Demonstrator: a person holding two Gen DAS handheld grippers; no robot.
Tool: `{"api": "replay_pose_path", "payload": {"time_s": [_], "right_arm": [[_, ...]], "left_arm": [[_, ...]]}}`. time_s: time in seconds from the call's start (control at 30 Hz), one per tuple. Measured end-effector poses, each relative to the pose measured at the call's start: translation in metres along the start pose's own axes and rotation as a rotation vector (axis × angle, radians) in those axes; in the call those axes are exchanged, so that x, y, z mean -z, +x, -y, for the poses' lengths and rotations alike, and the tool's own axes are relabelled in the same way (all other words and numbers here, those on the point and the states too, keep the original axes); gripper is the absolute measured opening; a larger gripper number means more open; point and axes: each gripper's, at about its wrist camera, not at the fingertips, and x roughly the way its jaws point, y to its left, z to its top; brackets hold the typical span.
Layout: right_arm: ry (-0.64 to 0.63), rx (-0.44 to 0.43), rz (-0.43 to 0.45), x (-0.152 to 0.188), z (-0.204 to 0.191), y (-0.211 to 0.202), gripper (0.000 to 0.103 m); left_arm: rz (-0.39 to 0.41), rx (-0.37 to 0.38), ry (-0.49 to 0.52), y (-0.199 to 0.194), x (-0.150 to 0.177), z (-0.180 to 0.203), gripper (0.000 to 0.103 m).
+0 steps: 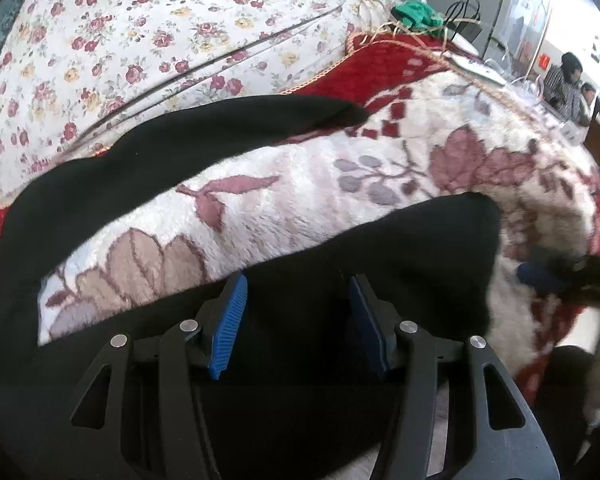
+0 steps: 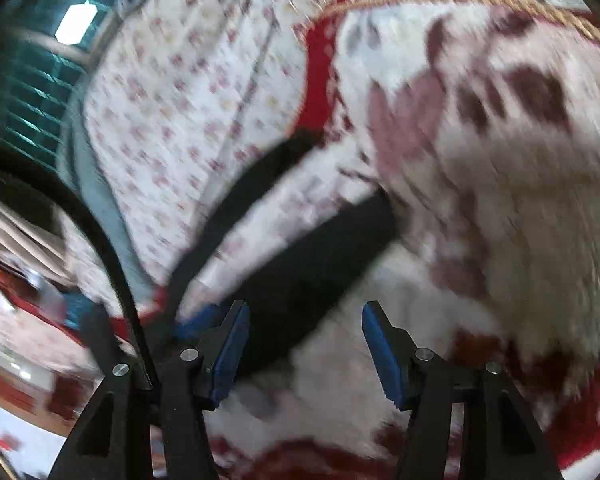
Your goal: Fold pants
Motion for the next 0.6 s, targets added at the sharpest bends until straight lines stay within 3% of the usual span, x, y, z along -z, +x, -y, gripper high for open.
{"api": "replay_pose_path", "payload": {"time_s": [0.1, 0.23, 0.27, 0.3, 0.37, 0.47, 0.53, 0.6], "right_arm": [[0.037, 0.025, -0.011, -0.008, 0.013, 0.012, 0.057], [0.019, 0.027, 0.044, -0.029, 0.013, 0.030, 0.056], [0.011, 0.020, 0.043, -0.035, 0.014, 0.037, 0.040], [0.018, 0.006, 0.038, -0.041, 0.014, 0.045, 0.016], [0.067, -0.050, 0.046, -0.043, 0.010, 0.039, 0.013], [-0.021, -0.109, 0.147, -0.045, -0.024, 0.002, 0.013], [-0.033, -0.181, 0.227, -0.046, -0.033, -0.019, 0.021], [-0.025, -0.203, 0.226, -0.047, -0.033, -0.026, 0.062]], "left_arm": [[-0.004, 0.052, -0.009, -0.009, 0.007, 0.005, 0.053], [-0.009, 0.052, 0.006, -0.013, 0.017, 0.015, 0.053], [-0.015, 0.048, 0.009, -0.013, 0.018, 0.015, 0.053], [-0.019, 0.047, 0.020, -0.015, 0.018, 0.016, 0.053], [-0.014, 0.042, 0.032, -0.020, 0.019, 0.014, 0.053], [-0.004, 0.051, 0.003, -0.022, 0.020, 0.007, 0.053], [-0.027, 0.049, -0.009, -0.015, 0.019, 0.005, 0.053], [-0.012, 0.042, -0.002, -0.015, 0.020, 0.007, 0.053]]}}
